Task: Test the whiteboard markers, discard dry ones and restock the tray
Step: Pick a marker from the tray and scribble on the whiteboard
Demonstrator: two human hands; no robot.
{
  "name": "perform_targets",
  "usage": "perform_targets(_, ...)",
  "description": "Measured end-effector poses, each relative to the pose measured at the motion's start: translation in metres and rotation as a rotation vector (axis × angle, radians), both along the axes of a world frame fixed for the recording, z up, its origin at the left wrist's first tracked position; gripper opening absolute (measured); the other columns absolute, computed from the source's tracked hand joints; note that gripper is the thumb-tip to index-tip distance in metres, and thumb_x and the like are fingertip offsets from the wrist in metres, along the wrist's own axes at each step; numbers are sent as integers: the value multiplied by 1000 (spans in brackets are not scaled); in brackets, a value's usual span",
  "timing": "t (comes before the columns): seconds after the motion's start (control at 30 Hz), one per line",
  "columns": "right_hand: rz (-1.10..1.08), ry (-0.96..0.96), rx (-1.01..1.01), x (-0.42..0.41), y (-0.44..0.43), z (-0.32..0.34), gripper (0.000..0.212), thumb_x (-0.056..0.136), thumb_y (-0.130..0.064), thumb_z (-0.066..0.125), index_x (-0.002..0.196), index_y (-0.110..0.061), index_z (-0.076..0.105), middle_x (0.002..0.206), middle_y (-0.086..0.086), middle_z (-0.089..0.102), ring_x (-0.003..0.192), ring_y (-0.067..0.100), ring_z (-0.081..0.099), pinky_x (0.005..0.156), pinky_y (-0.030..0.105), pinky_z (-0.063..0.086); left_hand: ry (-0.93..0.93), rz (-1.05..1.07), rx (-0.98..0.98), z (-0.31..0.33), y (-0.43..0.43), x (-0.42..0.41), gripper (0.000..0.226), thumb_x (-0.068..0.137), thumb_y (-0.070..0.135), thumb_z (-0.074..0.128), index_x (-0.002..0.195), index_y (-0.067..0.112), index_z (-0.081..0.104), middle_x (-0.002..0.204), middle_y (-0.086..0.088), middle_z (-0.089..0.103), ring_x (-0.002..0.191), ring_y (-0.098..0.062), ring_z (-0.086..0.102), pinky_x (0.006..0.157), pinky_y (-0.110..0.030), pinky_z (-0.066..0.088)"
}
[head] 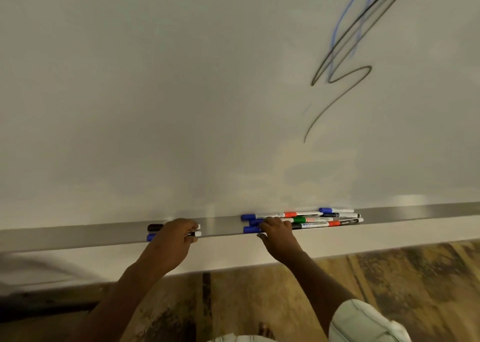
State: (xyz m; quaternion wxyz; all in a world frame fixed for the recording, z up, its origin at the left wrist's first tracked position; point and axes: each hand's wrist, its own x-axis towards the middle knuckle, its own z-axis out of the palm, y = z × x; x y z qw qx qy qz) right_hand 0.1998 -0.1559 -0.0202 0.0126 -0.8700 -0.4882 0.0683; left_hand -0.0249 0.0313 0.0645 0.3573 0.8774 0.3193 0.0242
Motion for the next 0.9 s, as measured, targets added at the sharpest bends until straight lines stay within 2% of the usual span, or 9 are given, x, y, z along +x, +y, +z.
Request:
perform_targets(0.17, 50, 2, -92, 8, 10, 4, 28, 93, -15, 53, 121, -17, 54, 125, 6, 53, 117, 26, 50, 100, 43, 34, -6, -56, -5, 10, -16, 20, 28, 92, 8, 56, 120, 12, 58, 119, -2, 62, 88, -1, 53, 84, -13, 39)
perform_targets(0.27, 64, -49, -163, 10, 15, 4, 33, 91, -9, 53, 123, -12, 50, 126, 9, 51, 116, 27, 49, 99, 44, 36, 8, -89, 15, 15, -24, 29, 31, 93, 9, 54, 123, 12, 56, 119, -1, 61, 89, 0, 51, 85, -12, 38)
perform_targets(0.37, 72, -106, -187, 11, 14, 6, 33, 94, -8, 44, 127, -6, 45, 127, 14, 49, 114, 31, 49, 98, 46, 36, 13, -106, 46, 16, -32, 40, 29, 92, 14, 57, 120, 14, 58, 117, -2, 63, 93, -5, 55, 85, -16, 41)
perform_targets(0.53, 92, -87, -176, 13, 8, 17, 31, 95, -8, 43, 126, -8, 43, 125, 14, 55, 113, 33, 54, 103, 48, 31, 9, -131, 124, 21, -49, 54, 29, 91, 18, 57, 121, 18, 57, 118, 0, 61, 98, -7, 53, 85, -14, 38)
perform_targets(0.63, 157, -23, -20, 10, 3, 47, 30, 92, -6, 43, 121, -12, 48, 116, 12, 60, 106, 34, 57, 93, 46, 36, 17, -123, 175, 32, -60, 66, 40, 93, 25, 54, 132, 21, 47, 134, 2, 51, 119, -10, 48, 102, -18, 33)
perform_targets(0.73, 280, 64, 238, -1, -5, 95, 28, 92, -13, 49, 118, -21, 53, 107, 5, 64, 95, 24, 60, 83, 38, 43, 60, -209, 266, 54, -73, 85, 51, 96, 30, 48, 143, 23, 30, 148, 5, 32, 135, -10, 32, 111, -21, 22)
perform_targets(0.77, 308, 110, 286, -4, -10, 113, 26, 93, -14, 49, 117, -22, 55, 105, 4, 65, 93, 22, 59, 82, 35, 43, 66, -258, 289, 64, -78, 90, 49, 96, 29, 47, 143, 22, 30, 148, 5, 33, 134, -10, 32, 111, -20, 23)
perform_targets(0.83, 327, 216, 387, -7, -22, 148, 23, 93, -17, 47, 113, -18, 58, 101, 7, 67, 91, 23, 60, 79, 31, 41, 68, -344, 239, 89, -88, 106, 37, 97, 24, 46, 134, 19, 42, 138, 2, 46, 124, -12, 44, 106, -21, 33)
perform_targets(0.9, 196, 403, 493, -5, -35, 181, 21, 93, -29, 51, 112, -21, 54, 105, 5, 68, 93, 20, 62, 82, 29, 46, 166, -414, 223, 113, -97, 122, 32, 98, 23, 43, 129, 17, 49, 128, -2, 54, 117, -16, 52, 102, -24, 38)
